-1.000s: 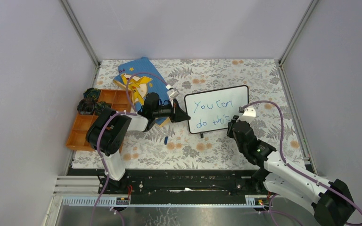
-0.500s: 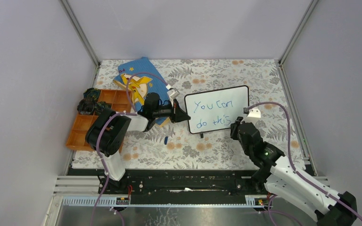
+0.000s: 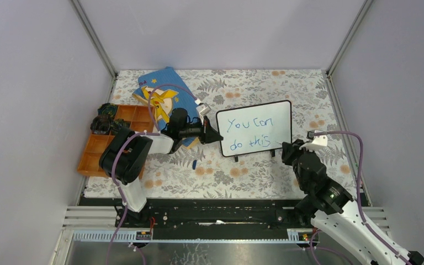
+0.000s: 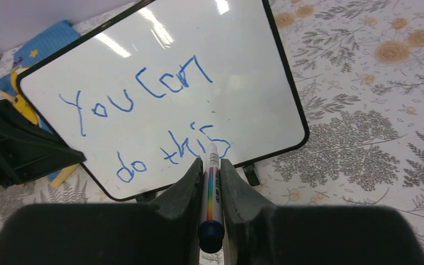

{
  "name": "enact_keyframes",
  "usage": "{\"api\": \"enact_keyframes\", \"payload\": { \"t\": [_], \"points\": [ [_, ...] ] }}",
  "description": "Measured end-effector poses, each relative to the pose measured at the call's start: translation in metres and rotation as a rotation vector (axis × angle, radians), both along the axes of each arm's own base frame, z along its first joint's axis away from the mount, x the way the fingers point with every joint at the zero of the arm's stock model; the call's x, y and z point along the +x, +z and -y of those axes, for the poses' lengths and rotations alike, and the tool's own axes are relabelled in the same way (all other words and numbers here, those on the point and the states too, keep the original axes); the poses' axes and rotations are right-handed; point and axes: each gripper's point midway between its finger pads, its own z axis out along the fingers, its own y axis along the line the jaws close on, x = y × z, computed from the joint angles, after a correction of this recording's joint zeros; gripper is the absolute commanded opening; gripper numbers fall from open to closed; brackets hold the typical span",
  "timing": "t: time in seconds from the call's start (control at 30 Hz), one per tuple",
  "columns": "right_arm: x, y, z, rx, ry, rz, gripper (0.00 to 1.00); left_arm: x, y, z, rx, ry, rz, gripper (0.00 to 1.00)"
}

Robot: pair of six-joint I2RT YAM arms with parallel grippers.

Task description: Write a sentence on the whiteboard

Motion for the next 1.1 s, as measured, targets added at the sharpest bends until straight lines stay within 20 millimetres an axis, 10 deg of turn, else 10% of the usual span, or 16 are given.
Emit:
{"api": "enact_keyframes", "payload": {
  "t": [0.6,1.1],
  "points": [
    [0.010,-0.055,0.008,-0.050,-0.118,-0.107,0.00,0.000,0.000,0.000,0.016,0.003,-0.008,0.00],
    [0.018,-0.063,0.003,-0.036,-0.133,-0.096,0.00,0.000,0.000,0.000,0.018,0.003,-0.011,0.00]
  ]
}}
